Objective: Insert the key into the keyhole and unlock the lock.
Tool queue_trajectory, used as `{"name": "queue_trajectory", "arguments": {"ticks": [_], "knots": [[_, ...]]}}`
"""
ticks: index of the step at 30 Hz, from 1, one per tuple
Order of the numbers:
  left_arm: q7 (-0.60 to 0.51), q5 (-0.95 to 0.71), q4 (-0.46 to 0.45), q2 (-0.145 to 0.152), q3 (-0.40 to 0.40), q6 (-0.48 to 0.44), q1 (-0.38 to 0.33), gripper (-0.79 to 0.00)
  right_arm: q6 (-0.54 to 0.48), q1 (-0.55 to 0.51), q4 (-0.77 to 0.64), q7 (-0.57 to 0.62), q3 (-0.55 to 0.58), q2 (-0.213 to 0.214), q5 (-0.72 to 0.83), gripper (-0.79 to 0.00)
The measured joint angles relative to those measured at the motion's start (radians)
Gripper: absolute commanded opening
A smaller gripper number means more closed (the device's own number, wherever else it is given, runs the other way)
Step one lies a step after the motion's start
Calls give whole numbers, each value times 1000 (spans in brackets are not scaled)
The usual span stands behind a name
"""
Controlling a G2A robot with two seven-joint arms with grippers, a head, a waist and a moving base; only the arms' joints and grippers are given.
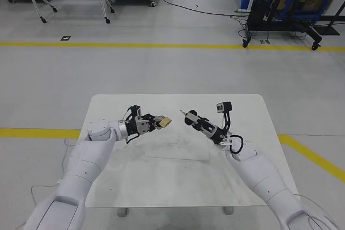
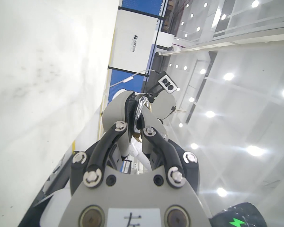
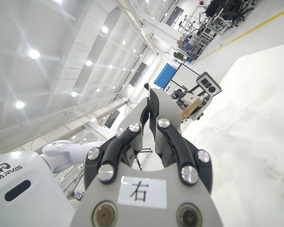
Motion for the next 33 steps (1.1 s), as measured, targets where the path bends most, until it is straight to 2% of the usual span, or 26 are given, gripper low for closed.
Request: {"name": "queue_trajectory", "arguments": {"ticks": [8,16,24,33], "knots": [[-29,-29,79,-32,61,57,-61,-785,-49,43,70,-29,-59,-39,0,-785],[-80,-34,134,-37,67,42,-99,-785,-82,91,178,-91,-64,-68,29,-785],[-107,-40,156,-47,82,51,-121,-785,-80,135,265,-143,-101,-104,-34,-785],[-92,-48,196,-64,104,80,-145,-785,-125,135,276,-110,-125,-130,-32,-785]]}}
